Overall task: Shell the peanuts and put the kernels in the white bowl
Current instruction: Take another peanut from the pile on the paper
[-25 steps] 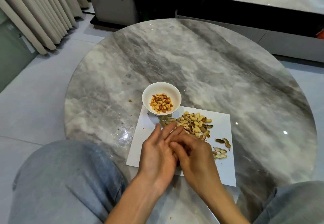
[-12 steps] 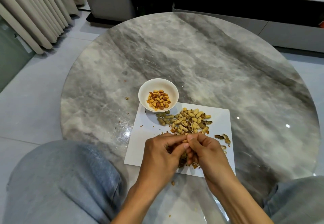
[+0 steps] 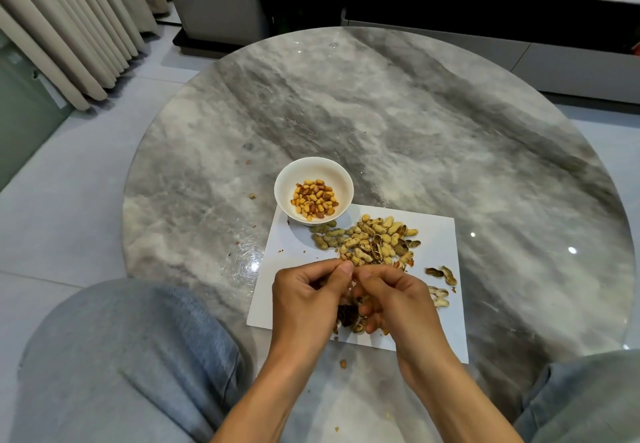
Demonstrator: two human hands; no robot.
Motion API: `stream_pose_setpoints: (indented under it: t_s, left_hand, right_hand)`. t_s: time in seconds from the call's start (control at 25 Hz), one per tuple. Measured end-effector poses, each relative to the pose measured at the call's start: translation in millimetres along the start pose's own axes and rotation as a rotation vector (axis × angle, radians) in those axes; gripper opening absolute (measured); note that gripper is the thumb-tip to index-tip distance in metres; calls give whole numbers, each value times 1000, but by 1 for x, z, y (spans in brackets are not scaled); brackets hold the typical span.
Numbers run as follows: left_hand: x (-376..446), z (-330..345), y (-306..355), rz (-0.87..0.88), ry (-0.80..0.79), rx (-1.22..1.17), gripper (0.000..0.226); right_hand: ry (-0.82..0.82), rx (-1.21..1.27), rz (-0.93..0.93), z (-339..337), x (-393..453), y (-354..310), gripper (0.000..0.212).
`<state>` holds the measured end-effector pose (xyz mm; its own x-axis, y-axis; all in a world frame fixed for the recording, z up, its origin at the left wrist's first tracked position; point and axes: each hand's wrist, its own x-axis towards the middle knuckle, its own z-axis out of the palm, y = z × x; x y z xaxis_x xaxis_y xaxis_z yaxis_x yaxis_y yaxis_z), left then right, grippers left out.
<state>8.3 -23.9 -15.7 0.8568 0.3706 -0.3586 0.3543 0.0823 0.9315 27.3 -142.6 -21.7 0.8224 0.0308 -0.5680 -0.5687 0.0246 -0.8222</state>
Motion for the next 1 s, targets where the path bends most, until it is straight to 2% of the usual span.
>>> stream_pose_setpoints:
  t_s: [0.12,0.2,0.24,0.32,0.4,0.48,0.56,0.64,0.72,0.76,0.88,1.0]
  left_hand:
    - [1,-3,3,-54,56,-42,28]
    - [10,-8,17,50,100,7,28]
    - [21,-9,29,146,113,80,24]
    - [49,-11,55,315,123,300,18]
    - [71,-14,69,374,144,531,25]
    - [81,-19,62,390,206,702,33]
    - [80,-24,49,329,206,811,45]
    - [72,-25,36,253,255,731,42]
    - [60,-25,25,239,335,610,19]
    - [53,-23,17,219,317,609,13]
    - [43,-13,-14,253,112,739,32]
    - [49,-2,-26,373,13,799,40]
  right_hand:
    - [64,-107,-62,-2,3,4,15]
    - [117,-348,-232,-4,6,10,10]
    - [150,-522,-331,-5,7,11,10]
    - [192,-810,-463,-6,7,16,26]
    - [190,-840,-531,-5,4,17,27]
    - [196,-850,-643,-6,7,13,13]
    - [250,-937,-771,-14,32,3,16]
    - [213,-1034,-735,-27,67,-16,31]
    - [33,-1106,-611,-38,90,-29,42]
    - [-57,-1150,-584,-42,97,-29,43]
    - [-204,-1220,-572,-49,97,-22,41]
    - [-154,-1154,-650,-47,93,-21,40]
